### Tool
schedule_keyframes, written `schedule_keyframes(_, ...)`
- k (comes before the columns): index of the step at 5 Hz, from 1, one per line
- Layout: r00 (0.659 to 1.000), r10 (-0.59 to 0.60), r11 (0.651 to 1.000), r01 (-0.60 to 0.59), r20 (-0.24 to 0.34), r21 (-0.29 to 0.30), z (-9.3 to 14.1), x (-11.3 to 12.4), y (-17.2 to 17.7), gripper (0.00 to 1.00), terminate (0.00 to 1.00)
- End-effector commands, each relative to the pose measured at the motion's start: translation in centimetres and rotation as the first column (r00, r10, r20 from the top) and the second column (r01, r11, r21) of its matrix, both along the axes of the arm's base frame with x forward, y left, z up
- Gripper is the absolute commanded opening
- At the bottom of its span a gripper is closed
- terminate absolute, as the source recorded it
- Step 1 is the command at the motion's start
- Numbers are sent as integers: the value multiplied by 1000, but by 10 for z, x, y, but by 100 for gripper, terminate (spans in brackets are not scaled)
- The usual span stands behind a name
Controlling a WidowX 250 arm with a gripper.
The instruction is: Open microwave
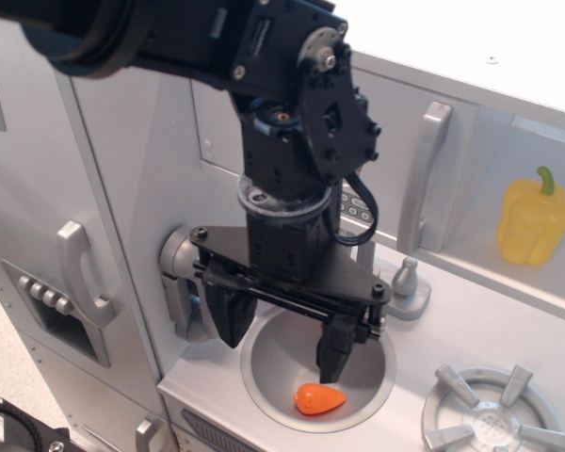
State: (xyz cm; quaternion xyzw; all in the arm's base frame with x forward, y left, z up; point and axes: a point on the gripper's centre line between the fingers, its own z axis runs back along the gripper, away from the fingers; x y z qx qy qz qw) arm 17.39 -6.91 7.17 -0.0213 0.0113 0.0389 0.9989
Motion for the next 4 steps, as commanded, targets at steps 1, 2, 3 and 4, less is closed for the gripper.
schedule_keyframes(1, 1000, 0, 1000, 0, 0, 0, 0, 0, 0, 100, 0)
schedule_keyframes(2, 999, 41, 998, -40, 19, -40, 3, 40, -1, 100, 0)
schedule_keyframes(3, 998, 34, 994, -29, 43, -104, 7, 71, -11, 100, 0)
schedule_keyframes(4, 994, 36, 989, -21, 100, -148, 22, 94, -22, 100, 0)
